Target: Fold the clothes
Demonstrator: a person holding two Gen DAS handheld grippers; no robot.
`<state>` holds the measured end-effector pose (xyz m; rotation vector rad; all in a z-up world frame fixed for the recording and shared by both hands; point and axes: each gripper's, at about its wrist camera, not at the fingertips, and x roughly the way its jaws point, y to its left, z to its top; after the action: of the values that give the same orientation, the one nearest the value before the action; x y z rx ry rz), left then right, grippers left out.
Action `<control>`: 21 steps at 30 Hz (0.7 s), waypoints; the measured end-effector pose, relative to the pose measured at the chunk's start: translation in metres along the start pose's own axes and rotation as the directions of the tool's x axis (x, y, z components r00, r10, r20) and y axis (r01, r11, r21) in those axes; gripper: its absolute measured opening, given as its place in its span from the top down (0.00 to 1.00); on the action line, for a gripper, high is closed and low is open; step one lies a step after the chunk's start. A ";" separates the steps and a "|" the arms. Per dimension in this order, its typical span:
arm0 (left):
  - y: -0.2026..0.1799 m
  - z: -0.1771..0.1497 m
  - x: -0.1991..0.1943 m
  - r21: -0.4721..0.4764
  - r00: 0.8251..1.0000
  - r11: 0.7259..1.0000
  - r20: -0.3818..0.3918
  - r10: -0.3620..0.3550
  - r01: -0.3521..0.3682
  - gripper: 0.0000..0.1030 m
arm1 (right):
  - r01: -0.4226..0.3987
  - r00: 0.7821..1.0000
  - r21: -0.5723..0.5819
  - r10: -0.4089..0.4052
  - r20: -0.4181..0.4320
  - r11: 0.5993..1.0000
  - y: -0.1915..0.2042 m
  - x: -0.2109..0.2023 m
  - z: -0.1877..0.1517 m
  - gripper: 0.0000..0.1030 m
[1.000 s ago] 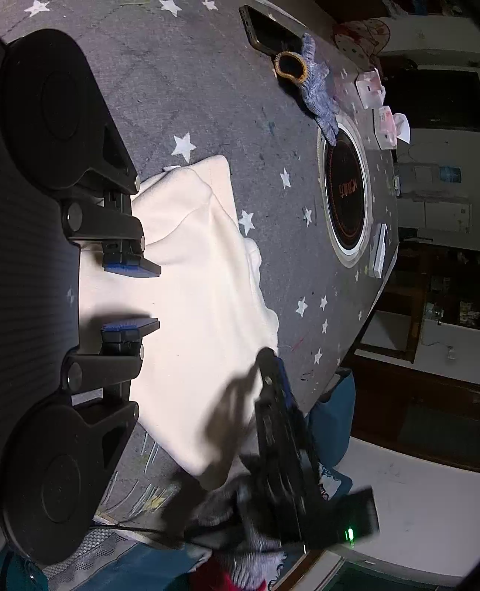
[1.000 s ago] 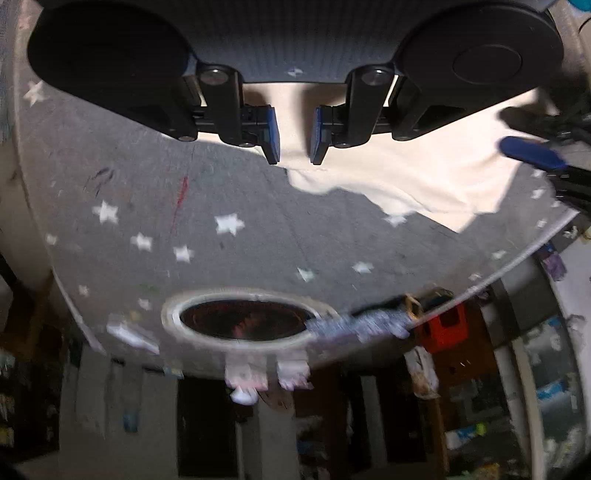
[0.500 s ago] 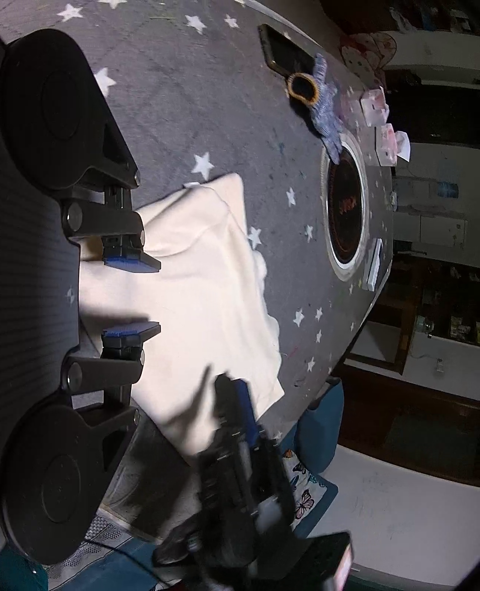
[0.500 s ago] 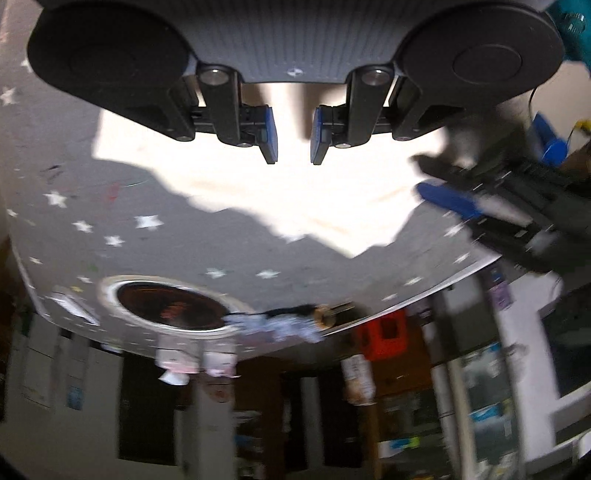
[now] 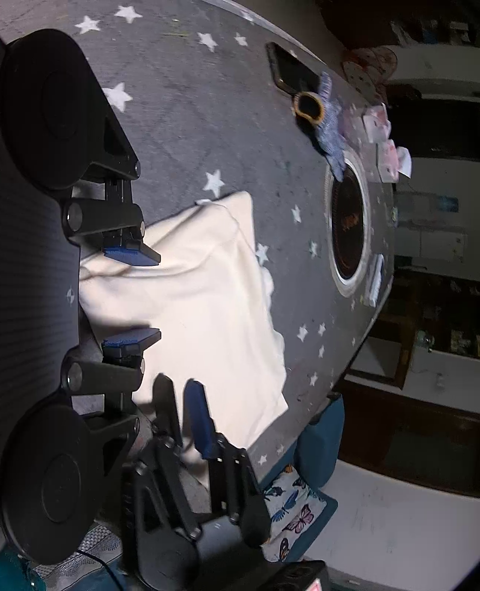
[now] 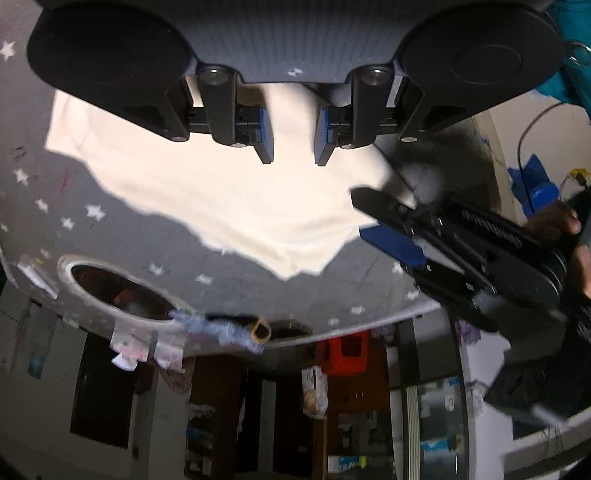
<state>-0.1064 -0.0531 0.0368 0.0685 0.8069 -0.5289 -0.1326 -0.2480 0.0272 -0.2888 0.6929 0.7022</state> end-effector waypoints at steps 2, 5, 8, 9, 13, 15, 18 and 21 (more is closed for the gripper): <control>0.001 -0.001 -0.003 -0.006 1.000 1.000 0.002 0.008 -0.008 0.60 | 0.003 1.000 0.005 -0.003 -0.002 1.000 0.001 0.002 -0.001 0.77; 0.000 -0.001 -0.006 -0.003 1.000 1.000 0.007 0.024 -0.024 0.56 | 0.002 1.000 -0.005 -0.002 0.010 1.000 0.004 -0.004 0.003 0.77; 0.000 -0.003 -0.008 -0.006 0.999 0.999 0.007 0.036 -0.036 0.56 | 0.000 1.000 -0.015 0.000 0.022 1.000 0.008 -0.009 0.007 0.77; 0.000 -0.004 -0.008 -0.009 0.999 0.999 0.005 0.039 -0.039 0.56 | -0.001 1.000 -0.014 0.001 0.013 1.000 0.009 -0.006 0.006 0.77; -0.002 -0.005 -0.011 -0.011 0.998 0.998 0.005 0.058 -0.057 0.51 | 0.003 1.000 -0.007 -0.003 -0.003 1.000 0.011 0.000 0.001 0.77; -0.002 -0.005 -0.014 -0.006 0.998 0.998 0.008 0.069 -0.069 0.49 | 0.006 1.000 -0.009 -0.006 0.006 1.000 0.011 -0.003 0.005 0.77; -0.001 -0.007 -0.017 -0.009 0.997 0.997 0.012 0.081 -0.081 0.47 | 0.004 1.000 -0.015 -0.004 0.020 1.000 0.013 -0.005 0.009 0.77; -0.001 -0.009 -0.019 -0.012 0.996 0.996 0.011 0.089 -0.089 0.45 | -0.008 1.000 -0.015 0.008 0.002 1.000 0.015 0.003 0.007 0.77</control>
<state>-0.1241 -0.0437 0.0440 0.0903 0.7915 -0.4400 -0.1378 -0.2325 0.0305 -0.2992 0.6875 0.7153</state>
